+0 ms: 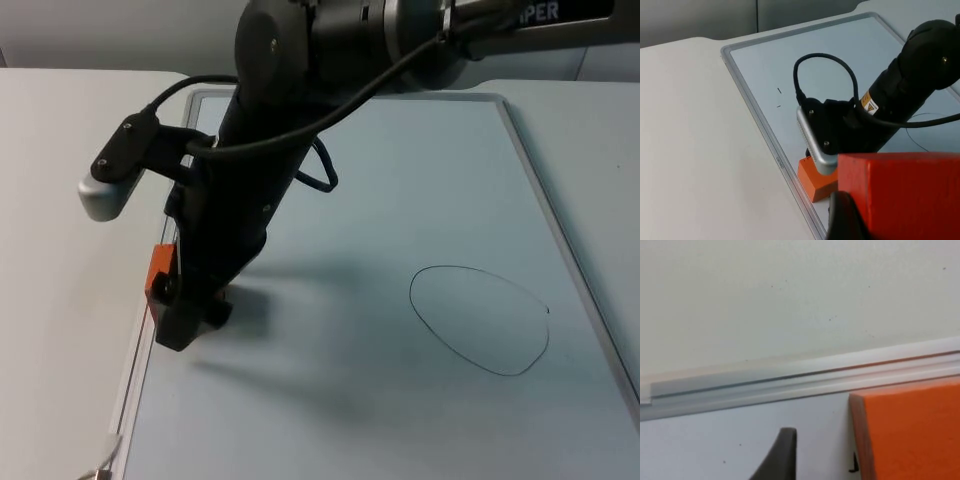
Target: Pick up one cube with the left hand and another cube with the right hand. First place the cube in the right hand at the target position, then stack the cube in the left hand on top.
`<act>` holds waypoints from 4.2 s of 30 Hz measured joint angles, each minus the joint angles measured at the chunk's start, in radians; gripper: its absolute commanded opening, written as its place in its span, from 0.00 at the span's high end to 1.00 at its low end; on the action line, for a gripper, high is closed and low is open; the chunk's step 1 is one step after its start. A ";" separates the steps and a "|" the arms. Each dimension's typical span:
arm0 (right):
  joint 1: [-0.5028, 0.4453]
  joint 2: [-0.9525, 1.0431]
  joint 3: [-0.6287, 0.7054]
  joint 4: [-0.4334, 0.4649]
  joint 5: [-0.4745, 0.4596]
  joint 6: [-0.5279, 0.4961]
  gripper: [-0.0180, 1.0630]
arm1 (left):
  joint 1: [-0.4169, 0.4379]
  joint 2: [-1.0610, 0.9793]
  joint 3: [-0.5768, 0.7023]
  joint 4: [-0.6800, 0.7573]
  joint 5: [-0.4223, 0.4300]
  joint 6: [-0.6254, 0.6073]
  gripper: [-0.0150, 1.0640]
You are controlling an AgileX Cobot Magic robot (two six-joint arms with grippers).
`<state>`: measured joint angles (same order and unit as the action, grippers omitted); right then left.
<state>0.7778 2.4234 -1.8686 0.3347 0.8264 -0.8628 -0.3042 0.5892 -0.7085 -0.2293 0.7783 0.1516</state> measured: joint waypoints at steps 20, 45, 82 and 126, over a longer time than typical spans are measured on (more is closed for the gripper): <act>0.000 -0.121 0.000 -0.195 0.125 0.117 0.99 | 0.000 0.000 0.000 0.000 0.000 0.000 0.67; -0.009 -0.904 0.014 -0.354 0.393 0.552 0.99 | 0.000 0.000 0.002 0.004 0.019 0.000 0.67; -0.284 -1.181 1.038 -0.477 -0.039 0.953 0.99 | 0.000 0.000 0.002 0.004 0.037 0.000 0.67; -0.282 -0.526 0.955 -0.435 -0.440 0.982 0.98 | 0.000 0.000 0.023 0.002 0.037 0.002 0.67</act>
<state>0.4956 1.8978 -0.9135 -0.1005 0.3860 0.1190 -0.3042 0.5892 -0.6857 -0.2275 0.8152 0.1534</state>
